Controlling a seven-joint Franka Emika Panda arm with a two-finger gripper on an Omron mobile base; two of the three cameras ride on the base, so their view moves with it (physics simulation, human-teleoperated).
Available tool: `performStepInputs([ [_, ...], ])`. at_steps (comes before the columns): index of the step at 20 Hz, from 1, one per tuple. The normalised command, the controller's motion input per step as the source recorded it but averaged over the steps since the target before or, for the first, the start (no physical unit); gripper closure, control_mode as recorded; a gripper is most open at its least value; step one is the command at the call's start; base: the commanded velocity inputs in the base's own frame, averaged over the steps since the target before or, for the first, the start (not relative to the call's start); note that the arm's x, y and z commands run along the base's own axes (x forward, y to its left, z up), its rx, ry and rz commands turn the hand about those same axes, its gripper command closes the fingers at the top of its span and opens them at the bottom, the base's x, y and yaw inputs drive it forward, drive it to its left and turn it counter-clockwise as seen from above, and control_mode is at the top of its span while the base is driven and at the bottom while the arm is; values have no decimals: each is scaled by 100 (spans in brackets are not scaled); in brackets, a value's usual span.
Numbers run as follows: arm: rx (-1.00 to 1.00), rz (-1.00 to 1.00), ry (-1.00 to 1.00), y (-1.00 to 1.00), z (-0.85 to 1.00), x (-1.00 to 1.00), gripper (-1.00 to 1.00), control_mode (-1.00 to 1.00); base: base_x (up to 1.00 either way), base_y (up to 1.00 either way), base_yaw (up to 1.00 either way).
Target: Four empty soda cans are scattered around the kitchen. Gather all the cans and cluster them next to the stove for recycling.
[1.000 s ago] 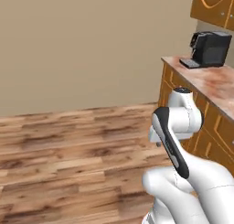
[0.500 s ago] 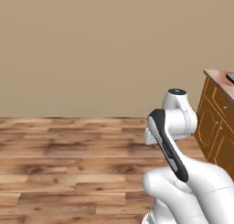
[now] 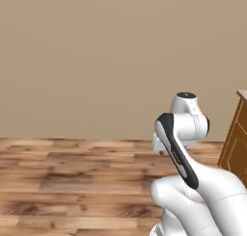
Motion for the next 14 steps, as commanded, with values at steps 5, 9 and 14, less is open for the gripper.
performStepInputs([
  [5, 0, 0, 0, 0, 0, 0, -100, 100, 100, 35, 25],
  [9, 0, 0, 0, 0, 0, 0, -100, 100, 91, 7, 60],
  [14, 0, 0, 0, 0, 0, 0, -100, 100, 35, -5, 85],
])
